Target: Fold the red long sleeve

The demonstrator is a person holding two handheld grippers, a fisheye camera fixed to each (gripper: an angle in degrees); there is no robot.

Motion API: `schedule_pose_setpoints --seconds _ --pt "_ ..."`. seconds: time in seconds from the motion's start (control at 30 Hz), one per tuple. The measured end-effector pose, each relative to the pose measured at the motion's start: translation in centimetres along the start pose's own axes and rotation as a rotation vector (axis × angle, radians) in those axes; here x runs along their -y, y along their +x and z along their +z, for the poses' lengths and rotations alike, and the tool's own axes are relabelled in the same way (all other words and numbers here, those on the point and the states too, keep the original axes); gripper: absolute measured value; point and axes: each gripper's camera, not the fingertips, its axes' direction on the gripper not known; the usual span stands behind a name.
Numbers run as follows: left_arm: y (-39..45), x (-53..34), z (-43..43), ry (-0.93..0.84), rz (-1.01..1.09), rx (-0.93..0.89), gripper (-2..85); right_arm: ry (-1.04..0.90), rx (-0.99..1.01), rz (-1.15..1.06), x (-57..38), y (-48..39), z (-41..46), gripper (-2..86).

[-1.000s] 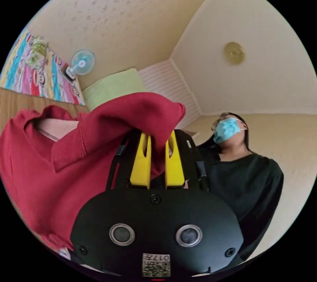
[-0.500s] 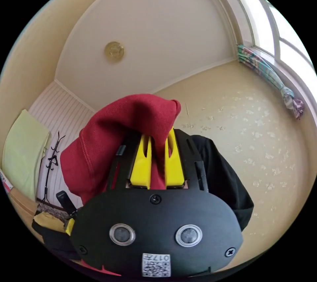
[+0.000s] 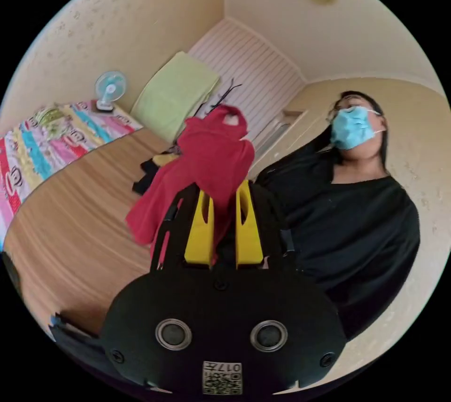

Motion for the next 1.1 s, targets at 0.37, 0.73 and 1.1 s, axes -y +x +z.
schedule_pose_setpoints --seconds 0.37,0.73,1.1 --pt "-4.7 -3.8 13.5 0.233 -0.337 -0.311 20.2 -0.121 -0.003 -0.201 2.8 -2.8 8.0 2.7" --pt "5.5 -2.1 9.5 0.417 -0.126 -0.217 24.1 -0.108 -0.547 -0.356 4.9 -6.3 12.4 2.7" --pt "9.8 -7.2 3.5 0.591 -0.268 0.226 4.2 -0.227 -0.477 -0.249 5.1 -3.7 15.8 2.8"
